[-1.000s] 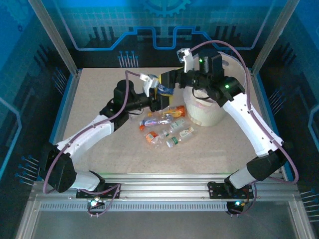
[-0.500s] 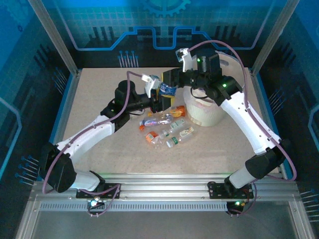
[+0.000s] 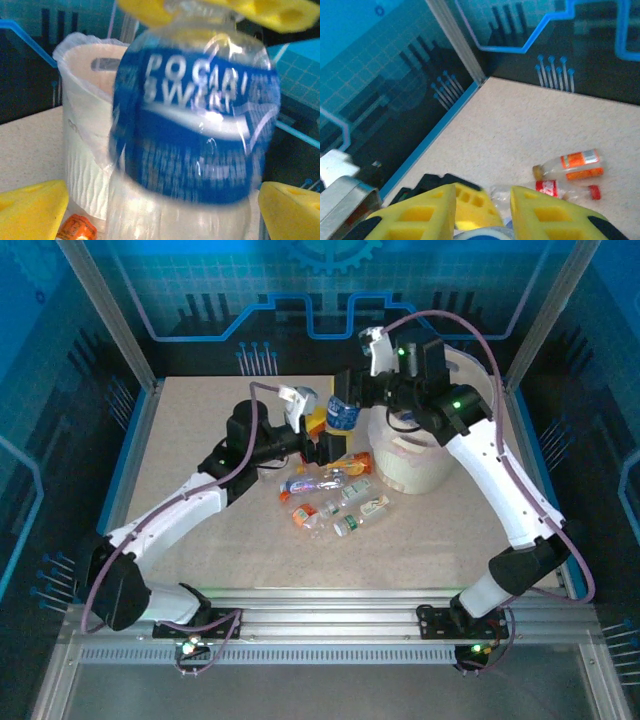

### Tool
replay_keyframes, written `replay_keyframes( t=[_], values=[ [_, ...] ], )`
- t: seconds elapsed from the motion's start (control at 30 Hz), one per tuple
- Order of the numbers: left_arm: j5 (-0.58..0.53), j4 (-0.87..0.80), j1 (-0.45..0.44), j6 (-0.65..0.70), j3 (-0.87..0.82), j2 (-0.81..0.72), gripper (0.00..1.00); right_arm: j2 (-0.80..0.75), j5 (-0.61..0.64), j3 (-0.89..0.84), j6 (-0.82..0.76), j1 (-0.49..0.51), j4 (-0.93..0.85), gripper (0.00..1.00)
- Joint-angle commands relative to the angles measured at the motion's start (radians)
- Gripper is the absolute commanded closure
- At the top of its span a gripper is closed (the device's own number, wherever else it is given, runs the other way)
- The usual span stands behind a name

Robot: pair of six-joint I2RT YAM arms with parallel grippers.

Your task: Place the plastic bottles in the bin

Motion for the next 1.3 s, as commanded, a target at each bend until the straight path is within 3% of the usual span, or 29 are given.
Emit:
replay_keyframes(
  t=[0.0,0.27,0.5,0.93,1.27],
  values=[
    [-0.099,0.030,-0.008,0.034,-0.051,-0.094,0.01,0.016,0.089,0.120,-0.053,-0.029,-0.073,0.91],
    [-0.335,0.009,-0.006,0.053,-0.147,-0.206,0.01,0.082,0.319,0.341,-0.143,-0.092,-0.152,0.91],
    [-0.461,-0.026,-0.005,0.058,-0.169,-0.238,0.01,0.127,0.548,0.364,-0.201,-0.154,-0.120,0.91],
    [-0.552,-0.034,-0.005,0.063,-0.189,-0.242,0.01,0.255,0.586,0.296,-0.161,-0.205,-0.108,0.93],
    [-0.576,-0.046,-0.003,0.060,-0.195,-0.240,0.01,0.321,0.522,0.218,0.011,-0.215,-0.170,0.91]
  ],
)
